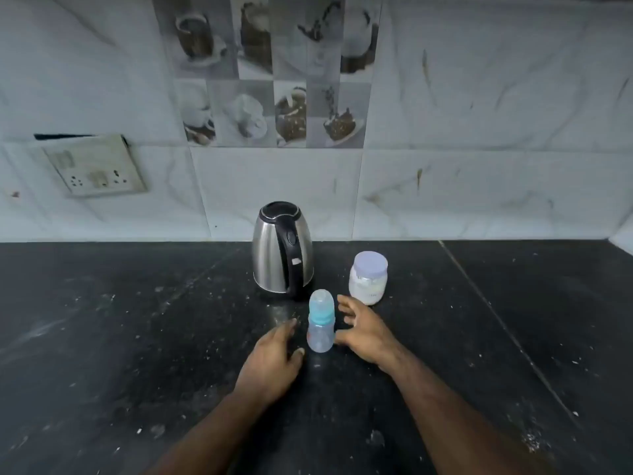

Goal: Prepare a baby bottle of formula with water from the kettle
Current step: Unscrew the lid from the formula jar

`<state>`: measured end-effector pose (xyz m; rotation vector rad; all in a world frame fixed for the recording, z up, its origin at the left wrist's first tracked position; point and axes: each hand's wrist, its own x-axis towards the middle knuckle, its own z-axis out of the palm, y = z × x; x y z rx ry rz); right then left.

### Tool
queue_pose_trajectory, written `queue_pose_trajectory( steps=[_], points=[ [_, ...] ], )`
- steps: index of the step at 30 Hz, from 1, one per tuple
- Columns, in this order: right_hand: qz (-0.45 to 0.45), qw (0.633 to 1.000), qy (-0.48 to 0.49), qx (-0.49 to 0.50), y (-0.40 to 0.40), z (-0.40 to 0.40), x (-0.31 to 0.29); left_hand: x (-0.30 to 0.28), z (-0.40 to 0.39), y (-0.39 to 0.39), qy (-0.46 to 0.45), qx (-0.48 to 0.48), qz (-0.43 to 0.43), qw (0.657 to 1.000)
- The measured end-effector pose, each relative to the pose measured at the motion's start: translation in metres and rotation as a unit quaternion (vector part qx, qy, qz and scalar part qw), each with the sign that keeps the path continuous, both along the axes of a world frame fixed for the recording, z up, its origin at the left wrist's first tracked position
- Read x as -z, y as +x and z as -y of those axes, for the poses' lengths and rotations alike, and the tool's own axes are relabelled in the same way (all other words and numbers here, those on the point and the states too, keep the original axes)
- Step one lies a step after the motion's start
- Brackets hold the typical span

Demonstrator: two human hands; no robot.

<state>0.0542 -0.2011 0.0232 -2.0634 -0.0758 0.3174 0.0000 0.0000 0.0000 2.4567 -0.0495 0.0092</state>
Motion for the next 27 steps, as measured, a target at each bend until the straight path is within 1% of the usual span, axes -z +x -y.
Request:
queue_pose_trajectory(
  steps=[2, 5, 9, 11, 14, 17, 20, 21, 22, 23, 24, 25, 26, 27],
  points=[
    [0.018, 1.0, 0.025, -0.002, 0.002, -0.011, 0.002, 0.006, -0.003, 0.009, -0.034, 0.022, -0.025, 0.999],
    [0.048, 0.998, 0.038, 0.015, 0.004, -0.024, 0.003, 0.012, -0.002, 0.021, -0.075, 0.038, -0.021, 0.996],
    [0.108, 0.993, 0.011, 0.044, 0.003, -0.031, -0.001, 0.014, 0.0, 0.035, -0.147, 0.042, -0.024, 0.988],
    [0.12, 0.991, 0.004, 0.05, -0.001, -0.029, -0.001, 0.013, 0.004, 0.04, -0.17, 0.053, -0.034, 0.983],
    [0.124, 0.991, -0.004, 0.056, -0.003, -0.029, 0.001, 0.012, 0.012, 0.045, -0.166, 0.062, -0.029, 0.984],
    [0.126, 0.99, 0.0, 0.058, 0.002, -0.031, 0.002, 0.01, 0.017, 0.051, -0.166, 0.044, -0.01, 0.985],
    [0.078, 0.997, 0.02, 0.008, 0.014, -0.017, -0.001, 0.01, 0.02, 0.054, -0.17, 0.031, -0.016, 0.985],
    [0.074, 0.997, 0.027, 0.009, 0.021, -0.007, -0.007, 0.012, 0.021, 0.054, -0.168, 0.024, -0.013, 0.985],
    [0.085, 0.995, 0.023, 0.036, 0.03, 0.004, -0.015, 0.014, 0.022, 0.053, -0.163, 0.017, -0.015, 0.986],
    [0.119, 0.989, -0.002, 0.092, 0.043, 0.017, -0.024, 0.015, 0.024, 0.052, -0.163, 0.01, -0.018, 0.986],
    [0.158, 0.975, -0.052, 0.149, 0.059, 0.031, -0.032, 0.014, 0.026, 0.05, -0.159, 0.005, -0.025, 0.987],
    [0.178, 0.961, -0.108, 0.181, 0.075, 0.043, -0.037, 0.014, 0.029, 0.047, -0.156, 0.001, -0.028, 0.987],
    [0.167, 0.958, -0.148, 0.182, 0.089, 0.051, -0.041, 0.014, 0.031, 0.045, -0.151, -0.005, -0.031, 0.988],
    [0.14, 0.963, -0.164, 0.164, 0.101, 0.055, -0.042, 0.014, 0.032, 0.043, -0.15, -0.01, -0.031, 0.988]
  ],
)
